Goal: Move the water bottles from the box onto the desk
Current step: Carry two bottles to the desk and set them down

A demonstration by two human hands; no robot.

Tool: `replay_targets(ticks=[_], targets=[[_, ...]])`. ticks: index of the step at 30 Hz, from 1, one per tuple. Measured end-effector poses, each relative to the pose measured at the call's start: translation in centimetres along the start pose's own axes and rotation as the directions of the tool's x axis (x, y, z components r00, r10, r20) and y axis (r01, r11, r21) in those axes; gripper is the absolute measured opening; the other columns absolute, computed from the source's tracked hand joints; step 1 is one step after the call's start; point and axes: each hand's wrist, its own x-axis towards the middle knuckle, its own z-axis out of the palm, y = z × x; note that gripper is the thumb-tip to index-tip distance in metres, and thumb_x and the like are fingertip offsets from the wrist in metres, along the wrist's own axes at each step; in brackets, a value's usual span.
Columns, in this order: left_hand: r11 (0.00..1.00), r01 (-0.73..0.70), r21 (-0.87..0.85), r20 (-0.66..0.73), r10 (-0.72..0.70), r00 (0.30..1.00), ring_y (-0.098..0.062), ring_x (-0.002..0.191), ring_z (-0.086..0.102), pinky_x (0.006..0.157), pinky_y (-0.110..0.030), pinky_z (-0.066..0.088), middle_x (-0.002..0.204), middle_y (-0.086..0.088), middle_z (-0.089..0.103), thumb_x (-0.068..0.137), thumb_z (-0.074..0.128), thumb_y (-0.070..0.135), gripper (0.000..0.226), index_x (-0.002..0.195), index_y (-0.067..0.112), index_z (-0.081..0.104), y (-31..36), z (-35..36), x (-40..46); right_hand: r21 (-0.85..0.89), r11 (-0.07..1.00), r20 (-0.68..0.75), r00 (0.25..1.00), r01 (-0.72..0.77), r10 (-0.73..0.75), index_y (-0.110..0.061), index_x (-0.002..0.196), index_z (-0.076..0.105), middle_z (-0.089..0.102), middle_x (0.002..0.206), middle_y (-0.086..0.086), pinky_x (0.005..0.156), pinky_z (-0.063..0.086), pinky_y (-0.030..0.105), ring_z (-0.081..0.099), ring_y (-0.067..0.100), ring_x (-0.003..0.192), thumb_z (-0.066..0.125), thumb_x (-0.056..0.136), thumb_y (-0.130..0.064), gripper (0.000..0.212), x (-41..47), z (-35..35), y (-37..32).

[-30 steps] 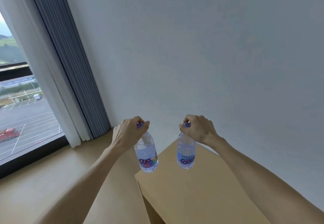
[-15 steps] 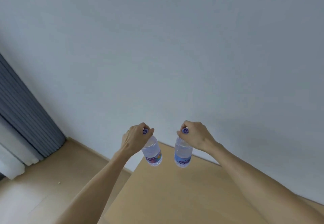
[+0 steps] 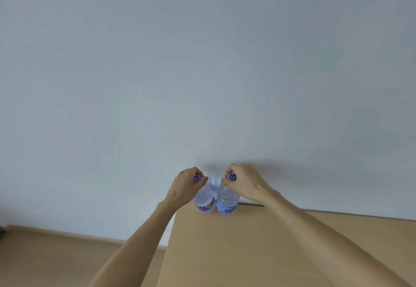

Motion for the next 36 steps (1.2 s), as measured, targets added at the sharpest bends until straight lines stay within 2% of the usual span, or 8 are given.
replay_targets(ticks=[9,14,17,20,23,29,33,36], targets=[[0.986,-0.101,-0.133,0.071,0.111,0.991,-0.012,0.086,0.055,0.073,-0.020,0.043,0.095,0.007,0.060,0.089,0.062,0.033,0.017,0.094,0.018,0.059,-1.8,1.5,2.2,-0.038,0.998,-0.003,0.999,-0.044,0.043,-0.023,0.102,0.063,0.057,0.096,-0.002,0.075,0.048,0.026,0.055,0.016,0.089,0.065,0.087,-0.039,0.023,1.2,3.3,0.3],[0.939,0.037,-0.342,0.085,-0.008,0.996,-0.010,0.067,0.054,0.062,-0.025,0.048,0.079,0.000,0.061,0.092,0.057,0.042,0.022,0.101,0.023,0.057,-3.6,1.6,1.3,0.091,0.995,-0.022,0.999,-0.035,0.037,-0.024,0.107,0.054,0.056,0.100,-0.009,0.072,0.048,0.023,0.055,0.008,0.082,0.070,0.083,-0.038,0.032,0.5,3.6,0.8],[0.872,0.171,-0.458,0.154,-0.112,0.982,-0.017,0.072,0.062,0.077,-0.042,0.056,0.086,-0.001,0.064,0.100,0.040,0.039,0.025,0.103,0.021,0.057,-5.6,2.4,0.4,0.105,0.988,0.048,0.993,-0.116,0.111,-0.027,0.116,0.046,0.054,0.090,-0.016,0.065,0.043,0.017,0.053,0.002,0.072,0.075,0.078,-0.037,0.049,-0.9,4.0,2.0],[0.782,0.350,-0.515,0.266,-0.243,0.933,-0.022,0.079,0.069,0.086,-0.044,0.056,0.090,-0.007,0.066,0.100,0.036,0.029,0.024,0.109,0.019,0.056,-7.2,3.6,-0.5,0.108,0.950,0.105,0.954,-0.293,0.282,-0.025,0.127,0.035,0.063,0.086,-0.001,0.064,0.046,0.022,0.059,0.009,0.072,0.075,0.077,-0.033,0.064,-2.1,6.0,4.1],[0.740,0.452,-0.499,0.393,-0.272,0.879,-0.026,0.091,0.070,0.092,-0.044,0.054,0.097,-0.008,0.070,0.092,0.044,0.024,0.023,0.113,0.020,0.054,-8.5,4.9,-1.0,0.141,0.893,0.173,0.899,-0.427,0.402,-0.017,0.122,0.040,0.071,0.086,0.001,0.070,0.054,0.034,0.068,0.017,0.077,0.071,0.079,-0.030,0.054,-2.3,8.4,5.3],[0.636,0.474,-0.609,0.419,-0.249,0.873,-0.018,0.101,0.067,0.099,-0.039,0.051,0.111,-0.006,0.066,0.088,0.049,0.009,0.033,0.120,0.016,0.051,-7.9,5.4,-0.7,0.171,0.882,0.117,0.898,-0.440,0.425,-0.014,0.114,0.046,0.064,0.090,0.000,0.068,0.050,0.033,0.062,0.020,0.080,0.066,0.080,-0.027,0.041,-1.4,10.2,4.5],[0.738,0.419,-0.529,0.376,-0.239,0.895,-0.017,0.107,0.061,0.095,-0.038,0.051,0.118,0.003,0.062,0.090,0.049,0.015,0.037,0.126,0.024,0.050,-7.3,5.0,-1.1,0.113,0.891,0.141,0.895,-0.440,0.424,-0.012,0.112,0.046,0.066,0.090,0.009,0.066,0.050,0.036,0.060,0.021,0.073,0.060,0.083,-0.025,0.034,-2.0,9.1,4.2],[0.855,0.237,-0.460,0.141,-0.193,0.971,-0.012,0.102,0.059,0.078,-0.020,0.047,0.119,0.004,0.059,0.094,0.049,0.014,0.029,0.122,0.022,0.054,-5.6,3.4,-1.3,0.072,0.914,0.116,0.913,-0.399,0.390,-0.019,0.124,0.042,0.068,0.094,0.002,0.071,0.053,0.035,0.065,0.020,0.081,0.056,0.088,-0.032,0.041,-3.3,6.9,3.6]])
